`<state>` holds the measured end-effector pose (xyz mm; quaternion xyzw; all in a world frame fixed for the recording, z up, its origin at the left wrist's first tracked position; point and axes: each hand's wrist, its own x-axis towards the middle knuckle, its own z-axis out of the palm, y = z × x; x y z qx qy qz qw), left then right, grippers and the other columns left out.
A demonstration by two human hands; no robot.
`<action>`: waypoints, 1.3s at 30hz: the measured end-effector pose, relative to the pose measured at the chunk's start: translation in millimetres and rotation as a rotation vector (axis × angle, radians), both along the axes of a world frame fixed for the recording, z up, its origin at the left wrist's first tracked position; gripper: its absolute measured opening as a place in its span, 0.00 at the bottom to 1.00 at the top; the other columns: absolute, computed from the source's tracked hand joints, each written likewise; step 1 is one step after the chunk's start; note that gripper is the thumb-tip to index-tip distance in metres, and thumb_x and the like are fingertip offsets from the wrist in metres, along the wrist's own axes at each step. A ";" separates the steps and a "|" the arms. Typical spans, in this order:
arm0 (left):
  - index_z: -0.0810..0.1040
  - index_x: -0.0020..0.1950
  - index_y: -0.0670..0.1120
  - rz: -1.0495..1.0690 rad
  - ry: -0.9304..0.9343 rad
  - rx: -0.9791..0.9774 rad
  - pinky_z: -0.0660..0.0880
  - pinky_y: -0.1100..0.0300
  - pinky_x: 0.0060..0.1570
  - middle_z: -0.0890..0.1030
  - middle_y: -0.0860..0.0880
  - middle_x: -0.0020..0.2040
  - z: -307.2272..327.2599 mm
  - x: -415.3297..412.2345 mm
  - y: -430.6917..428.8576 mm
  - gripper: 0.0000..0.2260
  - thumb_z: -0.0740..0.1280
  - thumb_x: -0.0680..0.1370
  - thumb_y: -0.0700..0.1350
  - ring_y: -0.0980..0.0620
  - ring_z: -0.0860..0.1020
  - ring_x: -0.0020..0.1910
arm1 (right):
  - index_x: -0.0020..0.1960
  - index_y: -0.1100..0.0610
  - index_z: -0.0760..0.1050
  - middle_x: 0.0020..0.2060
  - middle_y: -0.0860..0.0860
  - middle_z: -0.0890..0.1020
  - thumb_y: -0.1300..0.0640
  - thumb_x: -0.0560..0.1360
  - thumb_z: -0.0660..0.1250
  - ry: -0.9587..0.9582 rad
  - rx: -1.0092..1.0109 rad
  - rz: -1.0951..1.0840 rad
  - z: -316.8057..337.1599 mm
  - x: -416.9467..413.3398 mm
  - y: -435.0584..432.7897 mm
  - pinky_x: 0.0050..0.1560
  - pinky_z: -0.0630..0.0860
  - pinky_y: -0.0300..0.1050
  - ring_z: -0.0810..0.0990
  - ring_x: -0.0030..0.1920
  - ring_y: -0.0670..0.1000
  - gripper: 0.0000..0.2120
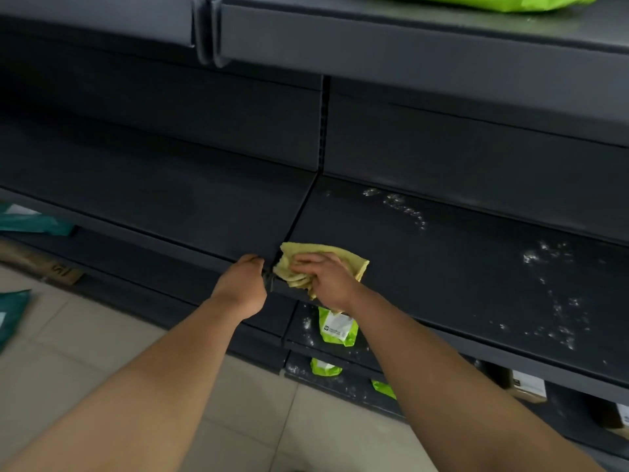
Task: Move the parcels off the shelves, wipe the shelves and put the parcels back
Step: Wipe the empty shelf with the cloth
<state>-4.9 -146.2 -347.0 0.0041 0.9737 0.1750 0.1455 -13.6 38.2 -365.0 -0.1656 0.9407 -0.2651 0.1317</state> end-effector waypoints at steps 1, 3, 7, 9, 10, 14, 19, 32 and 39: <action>0.58 0.77 0.43 -0.001 0.000 -0.002 0.64 0.55 0.70 0.57 0.48 0.77 0.4 0.0 1.2 0.25 0.56 0.80 0.35 0.47 0.62 0.73 | 0.68 0.50 0.73 0.71 0.43 0.68 0.70 0.75 0.57 0.005 -0.024 -0.009 -0.9 2.4 5.8 0.72 0.53 0.41 0.61 0.70 0.51 0.26; 0.59 0.76 0.42 -0.015 0.003 -0.003 0.64 0.54 0.70 0.59 0.47 0.76 1.9 -0.3 4.3 0.24 0.57 0.80 0.36 0.46 0.63 0.72 | 0.65 0.52 0.77 0.69 0.44 0.71 0.71 0.74 0.58 0.010 -0.062 -0.046 -1.7 8.2 18.9 0.69 0.54 0.35 0.63 0.69 0.50 0.25; 0.60 0.76 0.42 -0.043 0.005 0.012 0.63 0.54 0.70 0.61 0.46 0.75 4.3 -4.5 14.7 0.23 0.57 0.80 0.37 0.46 0.63 0.72 | 0.60 0.51 0.80 0.65 0.44 0.74 0.70 0.75 0.58 0.029 -0.090 -0.126 -2.2 17.4 36.8 0.64 0.52 0.29 0.65 0.67 0.48 0.23; 0.60 0.76 0.43 -0.064 0.005 0.015 0.63 0.54 0.71 0.60 0.47 0.75 4.3 -8.2 20.4 0.23 0.57 0.80 0.36 0.46 0.63 0.72 | 0.59 0.51 0.80 0.64 0.44 0.74 0.70 0.75 0.57 0.032 -0.119 -0.163 -4.3 16.7 37.4 0.66 0.54 0.30 0.65 0.66 0.48 0.23; 0.60 0.76 0.43 -0.075 0.005 0.014 0.63 0.54 0.71 0.59 0.47 0.76 3.8 -10.8 22.9 0.23 0.56 0.80 0.36 0.46 0.62 0.72 | 0.59 0.51 0.80 0.64 0.44 0.73 0.70 0.75 0.57 0.036 -0.136 -0.187 -5.6 14.6 37.2 0.68 0.56 0.33 0.65 0.66 0.49 0.23; 0.60 0.76 0.44 -0.113 0.027 -0.005 0.63 0.54 0.71 0.58 0.48 0.76 -0.7 -23.5 30.2 0.23 0.57 0.80 0.37 0.47 0.62 0.73 | 0.63 0.50 0.78 0.66 0.45 0.71 0.70 0.76 0.57 0.064 -0.123 -0.273 -9.5 -4.9 46.5 0.72 0.58 0.44 0.63 0.66 0.52 0.23; 0.60 0.76 0.46 -0.168 0.059 -0.028 0.62 0.54 0.71 0.56 0.50 0.77 -5.3 -47.0 38.6 0.22 0.57 0.82 0.43 0.49 0.59 0.74 | 0.69 0.45 0.71 0.71 0.43 0.65 0.66 0.78 0.56 0.046 -0.022 -0.271 -10.6 -39.0 57.0 0.73 0.55 0.44 0.59 0.68 0.52 0.25; 0.62 0.75 0.50 -0.253 0.211 -0.125 0.66 0.56 0.66 0.61 0.56 0.76 -17.0 -89.1 49.2 0.21 0.54 0.82 0.50 0.51 0.60 0.73 | 0.75 0.41 0.57 0.77 0.42 0.53 0.61 0.77 0.58 0.034 0.263 -0.206 -7.4 -125.6 41.7 0.75 0.43 0.56 0.44 0.76 0.57 0.31; 0.61 0.76 0.53 -0.294 0.205 -0.188 0.66 0.53 0.65 0.58 0.56 0.76 -13.9 -100.2 64.5 0.21 0.53 0.82 0.52 0.49 0.59 0.72 | 0.76 0.41 0.54 0.77 0.41 0.50 0.62 0.78 0.60 -0.039 0.274 -0.221 -1.0 -154.8 36.3 0.76 0.47 0.57 0.44 0.77 0.54 0.32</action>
